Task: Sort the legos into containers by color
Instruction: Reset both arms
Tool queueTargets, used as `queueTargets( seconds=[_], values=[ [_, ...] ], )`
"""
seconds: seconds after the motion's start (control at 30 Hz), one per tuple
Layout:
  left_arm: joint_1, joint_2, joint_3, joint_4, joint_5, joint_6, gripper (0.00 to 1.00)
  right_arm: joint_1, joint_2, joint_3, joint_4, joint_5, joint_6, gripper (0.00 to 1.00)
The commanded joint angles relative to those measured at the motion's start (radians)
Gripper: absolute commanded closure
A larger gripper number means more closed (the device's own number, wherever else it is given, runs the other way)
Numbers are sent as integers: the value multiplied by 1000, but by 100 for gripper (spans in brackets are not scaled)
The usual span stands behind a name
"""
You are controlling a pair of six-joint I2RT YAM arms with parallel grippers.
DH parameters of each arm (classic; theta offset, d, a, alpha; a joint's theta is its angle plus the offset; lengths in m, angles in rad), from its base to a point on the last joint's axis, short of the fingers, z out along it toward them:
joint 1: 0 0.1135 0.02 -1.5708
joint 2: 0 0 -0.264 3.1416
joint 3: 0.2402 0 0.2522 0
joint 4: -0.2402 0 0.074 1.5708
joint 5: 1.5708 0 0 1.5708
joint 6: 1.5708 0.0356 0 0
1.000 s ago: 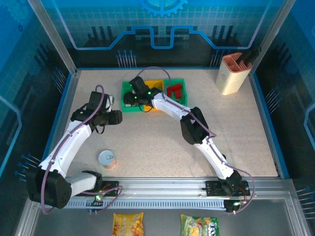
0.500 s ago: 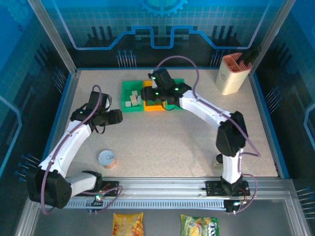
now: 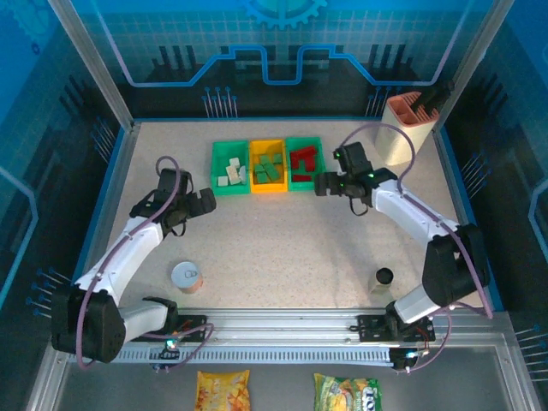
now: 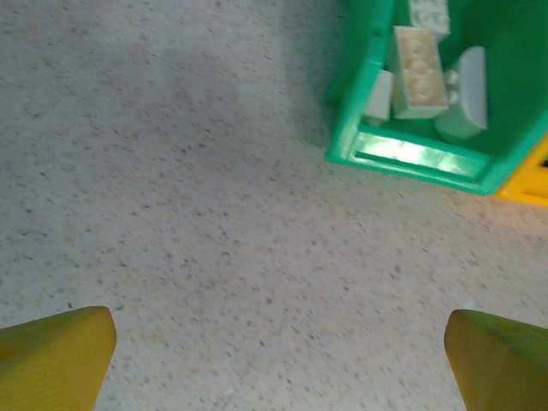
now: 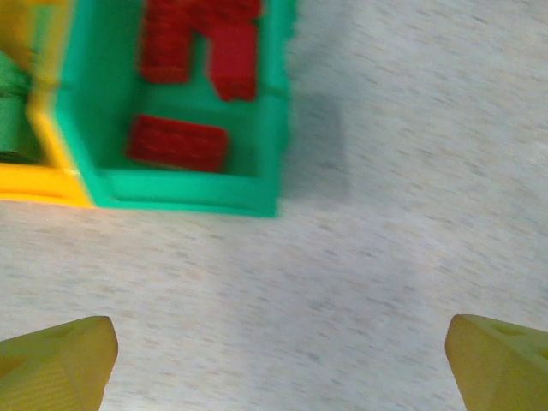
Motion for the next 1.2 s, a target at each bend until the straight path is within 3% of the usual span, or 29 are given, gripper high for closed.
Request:
queueTargets(
  seconds=[0.0,0.2,0.3,0.4,0.63,0.77,0.9,1.0,1.17],
  values=[
    [19,16,-44,138,-133,39,1,-81,-58,-69,18,93,-66,0],
    [41,46,-148,344,-350,125,1,-208,-128,-316,299,294,-131,0],
    [63,95,-189,473,-338,204,1,-265,-124,-440,515,296,-174,0],
    [67,158,-215,611,-281,284,1,-290,-104,-539,748,255,-226,0],
    [100,250,-306,961,-86,354,1,-292,-99,-657,1098,72,-246,0],
    [169,270,-380,1177,102,321,1,-285,-35,-709,1264,34,-282,0],
    [188,305,-401,1243,221,345,1,-286,-3,-723,1311,-46,-306,0],
    [187,371,-452,1405,261,363,1,-275,19,-749,1375,-68,-330,0],
    [142,370,-434,1357,163,390,1,-278,26,-731,1357,-81,-336,0]
  ],
)
